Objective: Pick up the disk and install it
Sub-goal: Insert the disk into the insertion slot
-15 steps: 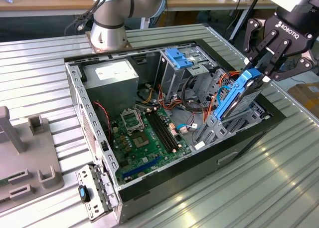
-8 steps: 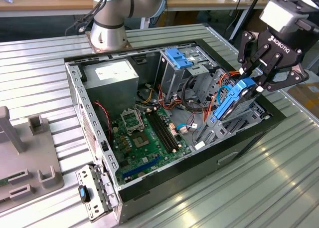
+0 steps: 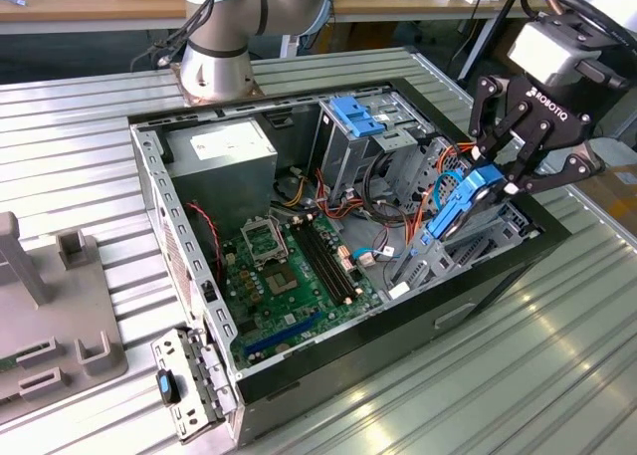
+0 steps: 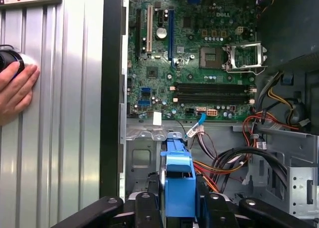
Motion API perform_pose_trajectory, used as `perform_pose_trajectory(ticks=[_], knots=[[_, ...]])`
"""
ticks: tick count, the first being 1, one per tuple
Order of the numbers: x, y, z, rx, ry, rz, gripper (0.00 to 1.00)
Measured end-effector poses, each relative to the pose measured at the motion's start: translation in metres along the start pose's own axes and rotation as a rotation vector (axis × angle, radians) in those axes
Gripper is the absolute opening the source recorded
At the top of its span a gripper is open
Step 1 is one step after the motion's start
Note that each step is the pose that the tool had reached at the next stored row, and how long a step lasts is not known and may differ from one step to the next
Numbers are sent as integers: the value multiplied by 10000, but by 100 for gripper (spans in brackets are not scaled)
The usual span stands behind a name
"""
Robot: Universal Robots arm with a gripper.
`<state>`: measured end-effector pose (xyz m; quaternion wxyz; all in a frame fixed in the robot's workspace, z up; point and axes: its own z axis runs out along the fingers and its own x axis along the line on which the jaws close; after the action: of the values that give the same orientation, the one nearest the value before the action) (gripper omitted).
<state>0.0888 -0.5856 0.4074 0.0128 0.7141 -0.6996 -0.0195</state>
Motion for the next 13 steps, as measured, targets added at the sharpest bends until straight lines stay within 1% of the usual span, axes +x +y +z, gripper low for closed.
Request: perform_pose_trajectory(ticks=[4,5,12,13], knots=[[6,0,2,1,2,-1,38],[6,0,1,0,0,0,44],[9,0,1,0,-1,0,44],[14,2,27,1,-18,-2,44]])
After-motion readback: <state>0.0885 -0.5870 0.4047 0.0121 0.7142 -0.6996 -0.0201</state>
